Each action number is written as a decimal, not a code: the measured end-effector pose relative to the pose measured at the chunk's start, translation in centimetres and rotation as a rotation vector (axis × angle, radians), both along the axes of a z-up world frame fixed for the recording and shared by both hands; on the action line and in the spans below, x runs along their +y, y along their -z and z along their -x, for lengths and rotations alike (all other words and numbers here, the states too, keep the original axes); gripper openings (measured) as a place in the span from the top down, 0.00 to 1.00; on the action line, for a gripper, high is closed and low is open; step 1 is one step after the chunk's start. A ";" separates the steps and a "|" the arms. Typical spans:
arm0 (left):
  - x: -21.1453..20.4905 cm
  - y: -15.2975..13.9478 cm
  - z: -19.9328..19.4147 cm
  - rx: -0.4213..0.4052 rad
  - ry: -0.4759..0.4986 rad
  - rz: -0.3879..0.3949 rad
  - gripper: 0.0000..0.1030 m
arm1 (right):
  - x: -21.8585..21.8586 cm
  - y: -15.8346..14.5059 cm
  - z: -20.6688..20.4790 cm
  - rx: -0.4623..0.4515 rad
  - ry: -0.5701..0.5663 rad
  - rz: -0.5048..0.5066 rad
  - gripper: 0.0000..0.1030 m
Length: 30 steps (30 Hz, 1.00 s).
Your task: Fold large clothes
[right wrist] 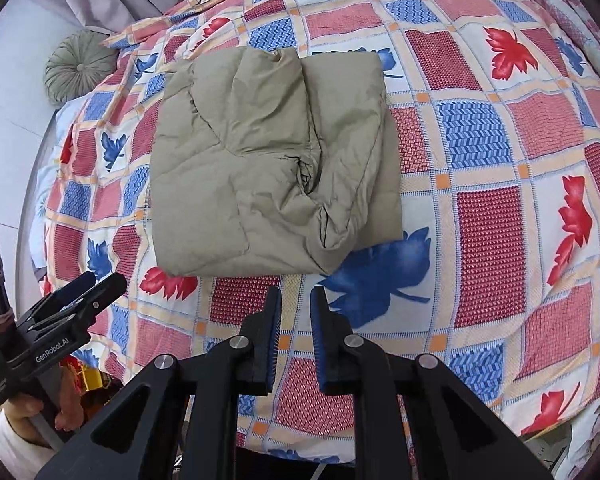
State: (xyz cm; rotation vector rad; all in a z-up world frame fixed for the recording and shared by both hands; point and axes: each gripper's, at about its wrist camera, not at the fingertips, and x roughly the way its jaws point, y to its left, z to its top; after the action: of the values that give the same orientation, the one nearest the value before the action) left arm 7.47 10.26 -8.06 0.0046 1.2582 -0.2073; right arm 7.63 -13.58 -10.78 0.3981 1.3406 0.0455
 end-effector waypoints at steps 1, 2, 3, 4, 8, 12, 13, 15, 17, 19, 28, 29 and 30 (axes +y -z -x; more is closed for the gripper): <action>0.2 -0.6 0.5 0.000 -0.013 0.006 0.00 | 0.1 -0.3 0.4 0.009 0.008 0.001 0.84; 0.3 -0.9 0.8 0.006 -0.018 0.008 0.00 | 0.2 -0.5 0.7 0.016 0.010 0.000 0.84; 0.4 -1.3 1.1 0.009 -0.023 0.010 0.00 | 0.3 -0.8 1.1 0.020 0.011 0.001 0.84; 0.4 -1.6 1.5 0.010 -0.027 0.005 0.00 | 0.3 -1.1 1.4 0.020 0.012 0.002 0.84; 0.4 -3.1 2.5 -0.002 -0.030 -0.045 0.00 | 0.6 -2.6 2.3 0.013 0.014 0.003 0.84; 0.4 -5.1 3.2 -0.042 -0.040 -0.051 0.00 | 1.1 -4.8 2.9 -0.017 0.003 0.019 0.82; 0.4 -5.5 3.2 -0.052 -0.042 -0.052 0.00 | 1.3 -5.4 3.0 -0.030 -0.002 0.029 0.72; 0.4 -6.4 3.3 -0.070 -0.051 -0.053 0.00 | 1.4 -6.6 3.1 -0.058 -0.003 0.044 0.45; 0.5 -7.2 3.4 -0.086 -0.066 -0.056 0.00 | 1.6 -7.8 3.3 -0.090 0.000 0.053 0.40; 0.6 -8.0 3.4 -0.098 -0.076 -0.057 0.00 | 1.8 -8.8 3.4 -0.110 -0.001 0.063 0.40; 1.0 -10.9 3.8 -0.147 -0.081 -0.046 0.00 | 2.3 -12.3 3.5 -0.188 0.025 0.166 0.19; 1.0 -11.1 3.8 -0.149 -0.081 -0.044 0.00 | 2.3 -12.5 3.4 -0.192 0.026 0.175 0.13; 1.0 -11.3 3.8 -0.152 -0.081 -0.045 0.00 | 2.3 -12.8 3.4 -0.196 0.027 0.179 0.13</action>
State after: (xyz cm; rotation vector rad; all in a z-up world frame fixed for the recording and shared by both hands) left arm 3.62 11.26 3.22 0.0084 1.1091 -0.1066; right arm 4.20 -11.32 1.99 0.2531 1.1349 -0.0566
